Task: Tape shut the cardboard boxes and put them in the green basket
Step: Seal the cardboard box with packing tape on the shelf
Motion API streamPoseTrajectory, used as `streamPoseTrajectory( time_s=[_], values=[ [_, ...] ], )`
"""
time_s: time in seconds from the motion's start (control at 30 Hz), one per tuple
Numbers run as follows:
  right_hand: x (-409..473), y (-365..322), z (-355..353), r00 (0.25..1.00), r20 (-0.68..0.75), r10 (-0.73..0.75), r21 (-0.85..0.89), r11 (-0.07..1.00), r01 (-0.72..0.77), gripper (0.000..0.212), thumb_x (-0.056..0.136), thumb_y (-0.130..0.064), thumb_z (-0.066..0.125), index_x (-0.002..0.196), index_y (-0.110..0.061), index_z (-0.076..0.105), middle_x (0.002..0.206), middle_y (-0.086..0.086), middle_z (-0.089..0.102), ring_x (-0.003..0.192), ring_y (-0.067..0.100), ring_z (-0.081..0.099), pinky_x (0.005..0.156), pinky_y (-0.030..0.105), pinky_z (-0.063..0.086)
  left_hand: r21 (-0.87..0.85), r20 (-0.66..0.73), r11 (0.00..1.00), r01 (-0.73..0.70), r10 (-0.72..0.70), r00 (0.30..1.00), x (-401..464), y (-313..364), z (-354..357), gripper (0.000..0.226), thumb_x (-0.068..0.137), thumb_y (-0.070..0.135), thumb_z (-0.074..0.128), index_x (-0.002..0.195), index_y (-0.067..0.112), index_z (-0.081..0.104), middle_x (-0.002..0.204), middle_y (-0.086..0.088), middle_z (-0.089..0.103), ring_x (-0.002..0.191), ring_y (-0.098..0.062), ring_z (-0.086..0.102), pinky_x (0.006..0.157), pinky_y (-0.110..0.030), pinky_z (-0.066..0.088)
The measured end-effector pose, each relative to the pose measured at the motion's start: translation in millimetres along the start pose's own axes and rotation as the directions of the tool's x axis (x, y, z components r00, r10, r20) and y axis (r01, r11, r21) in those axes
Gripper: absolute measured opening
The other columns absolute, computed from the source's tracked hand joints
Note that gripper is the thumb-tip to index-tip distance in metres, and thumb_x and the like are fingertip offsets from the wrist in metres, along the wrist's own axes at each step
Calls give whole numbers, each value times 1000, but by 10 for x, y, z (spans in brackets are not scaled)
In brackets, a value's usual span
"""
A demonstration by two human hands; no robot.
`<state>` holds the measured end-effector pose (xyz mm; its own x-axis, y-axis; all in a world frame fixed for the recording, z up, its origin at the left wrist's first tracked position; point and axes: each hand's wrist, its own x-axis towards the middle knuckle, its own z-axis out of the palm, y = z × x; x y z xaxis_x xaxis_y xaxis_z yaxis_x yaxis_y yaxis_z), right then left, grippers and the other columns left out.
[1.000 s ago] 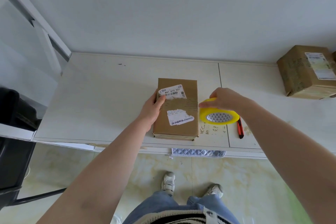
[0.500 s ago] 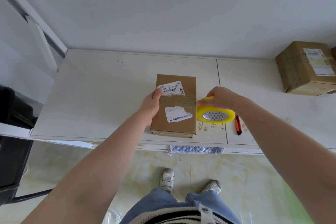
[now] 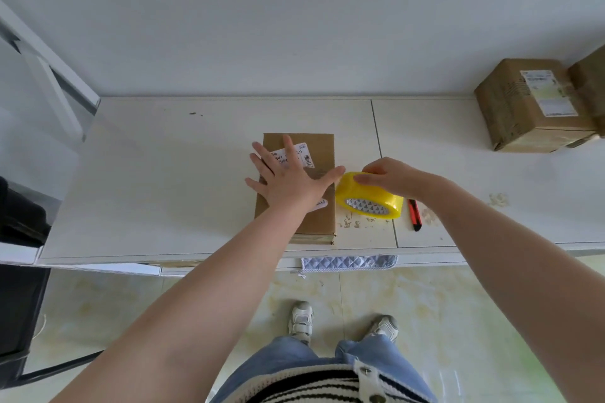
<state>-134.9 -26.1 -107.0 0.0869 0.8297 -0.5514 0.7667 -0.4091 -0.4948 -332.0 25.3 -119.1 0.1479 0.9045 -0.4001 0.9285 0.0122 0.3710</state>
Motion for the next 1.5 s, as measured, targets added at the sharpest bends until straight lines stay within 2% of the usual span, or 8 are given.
streamPoseTrajectory(
  time_s=[0.1, 0.27, 0.63, 0.9, 1.03, 1.17, 1.3, 1.5],
  values=[
    [-48, 72, -132, 994, -109, 7, 9, 1000, -6, 41, 87, -65, 53, 90, -26, 65, 83, -6, 63, 74, 12, 59, 60, 25, 44, 48, -19, 998, -36, 37, 999, -5, -26, 46, 138, 46, 103, 28, 148, 30, -29, 152, -20, -38, 145, -40, -26, 112, -67, -1],
    [0, 31, -112, 972, -230, 49, -481, 863, -157, 73, 72, -87, 44, 78, -17, 62, 66, -6, 57, 59, 8, 53, 50, 24, 33, 53, 17, 998, -28, 27, 999, 40, -87, 9, 143, 40, 103, 28, 146, 30, -33, 151, -19, -40, 145, -40, -24, 113, -65, -2],
    [-59, 19, 40, 956, -264, 124, -402, 887, -226, 72, 74, -86, 43, 71, -17, 60, 62, -3, 58, 57, 11, 54, 47, 24, 30, 145, 37, 989, 41, -46, 998, 3, 154, -75, 149, 53, 91, 60, 149, 19, -28, 150, -33, -32, 142, -50, -22, 113, -65, -4],
    [-260, -276, -260, 957, -286, 39, -468, 866, -175, 70, 80, -82, 41, 72, -15, 58, 64, -2, 56, 57, 12, 51, 51, 26, 34, -234, 118, 970, 59, -32, 992, 14, 74, -224, 142, 55, 77, 74, 151, 33, -21, 160, -21, -16, 147, -44, 1, 113, -64, 16],
    [-392, -650, -520, 945, -326, -5, -656, 721, -223, 66, 79, -84, 40, 65, -19, 46, 66, -3, 51, 60, 15, 48, 51, 26, 26, -723, 280, 679, 127, 120, 952, -41, -60, -223, 139, 55, 65, 82, 153, 38, -12, 163, -9, 10, 143, -33, 29, 113, -54, 31],
    [-388, -980, -430, 955, -296, -9, -735, 641, -221, 64, 80, -81, 43, 68, -19, 45, 67, -4, 50, 57, 15, 45, 48, 24, 26, -806, 324, 573, 148, 218, 921, -77, -287, -146, 110, 79, 48, 73, 156, 32, -4, 161, -2, 23, 124, -9, 36, 83, -18, 38],
    [-347, -1249, -314, 955, -296, -30, -775, 592, -221, 60, 82, -76, 49, 67, -19, 47, 64, -4, 52, 54, 16, 46, 47, 23, 28, -846, 301, 507, 166, 197, 933, -72, -302, -237, 92, 83, 37, 72, 156, 23, 17, 152, 4, 36, 131, -16, 44, 101, -26, 28],
    [-337, -1390, -408, 983, -175, -57, -698, 711, -83, 80, 62, -95, 39, 63, -17, 54, 57, -4, 53, 54, 14, 55, 48, 23, 31, -825, 235, 558, 88, 198, 952, -236, -274, -186, 100, 72, 76, 58, 150, 21, 28, 146, 1, 46, 132, -18, 43, 110, -40, 34]
  ],
)
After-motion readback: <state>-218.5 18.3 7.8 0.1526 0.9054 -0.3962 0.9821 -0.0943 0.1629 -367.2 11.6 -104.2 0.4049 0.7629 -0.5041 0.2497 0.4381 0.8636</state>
